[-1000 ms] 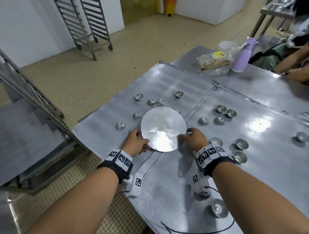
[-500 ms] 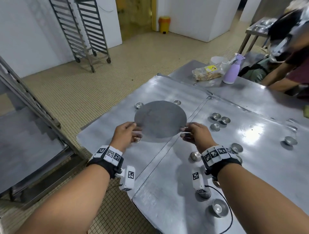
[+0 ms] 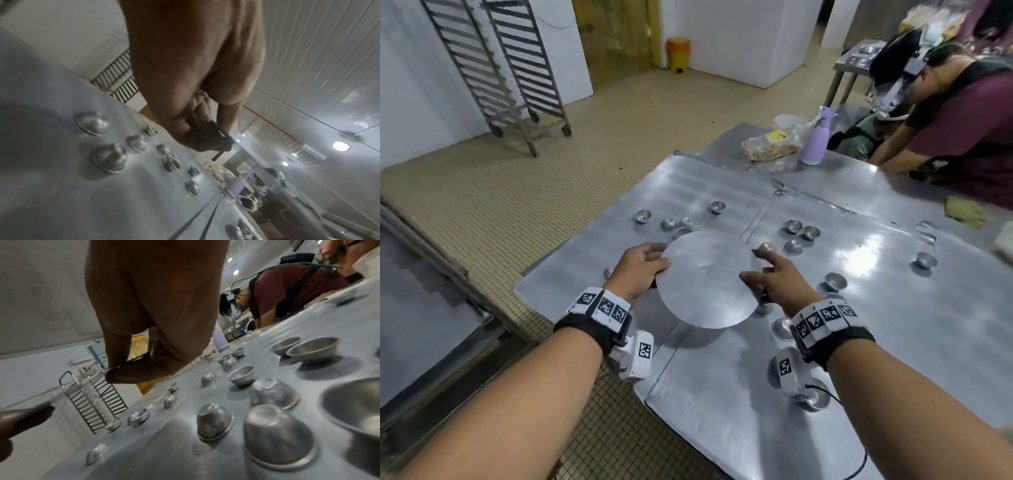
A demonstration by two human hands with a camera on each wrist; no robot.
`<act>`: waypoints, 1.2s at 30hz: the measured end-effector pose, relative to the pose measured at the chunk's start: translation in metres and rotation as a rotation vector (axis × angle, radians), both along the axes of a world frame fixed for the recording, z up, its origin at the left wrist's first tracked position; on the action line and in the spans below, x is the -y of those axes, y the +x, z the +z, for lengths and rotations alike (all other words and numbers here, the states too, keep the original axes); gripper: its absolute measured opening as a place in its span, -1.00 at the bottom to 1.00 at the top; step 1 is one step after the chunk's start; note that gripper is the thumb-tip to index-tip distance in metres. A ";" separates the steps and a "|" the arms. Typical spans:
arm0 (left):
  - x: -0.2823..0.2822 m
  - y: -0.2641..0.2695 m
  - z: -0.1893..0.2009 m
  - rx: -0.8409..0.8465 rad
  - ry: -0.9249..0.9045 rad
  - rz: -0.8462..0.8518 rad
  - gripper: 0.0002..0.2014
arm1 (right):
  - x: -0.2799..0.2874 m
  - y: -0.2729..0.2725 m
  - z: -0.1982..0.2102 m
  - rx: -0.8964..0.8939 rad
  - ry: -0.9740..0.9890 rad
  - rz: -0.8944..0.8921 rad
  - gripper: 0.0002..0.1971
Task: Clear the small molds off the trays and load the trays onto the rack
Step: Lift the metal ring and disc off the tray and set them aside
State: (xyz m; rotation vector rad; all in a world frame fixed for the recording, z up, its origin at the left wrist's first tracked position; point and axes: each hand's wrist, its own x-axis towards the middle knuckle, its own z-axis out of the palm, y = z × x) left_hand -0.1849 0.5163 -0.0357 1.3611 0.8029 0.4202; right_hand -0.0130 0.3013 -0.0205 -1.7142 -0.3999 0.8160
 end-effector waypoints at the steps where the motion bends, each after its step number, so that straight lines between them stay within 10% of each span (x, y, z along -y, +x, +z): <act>1: 0.004 0.007 -0.001 -0.010 0.000 -0.027 -0.67 | 0.009 0.000 -0.001 0.012 -0.010 -0.011 -0.47; 16: 0.162 0.129 0.026 -0.095 0.175 -0.639 -0.26 | 0.208 0.035 0.010 0.136 -0.082 -0.387 -0.48; 36: 0.481 0.190 0.026 -0.030 0.314 -0.734 -0.54 | 0.540 0.063 -0.001 0.292 -0.287 -0.544 -0.51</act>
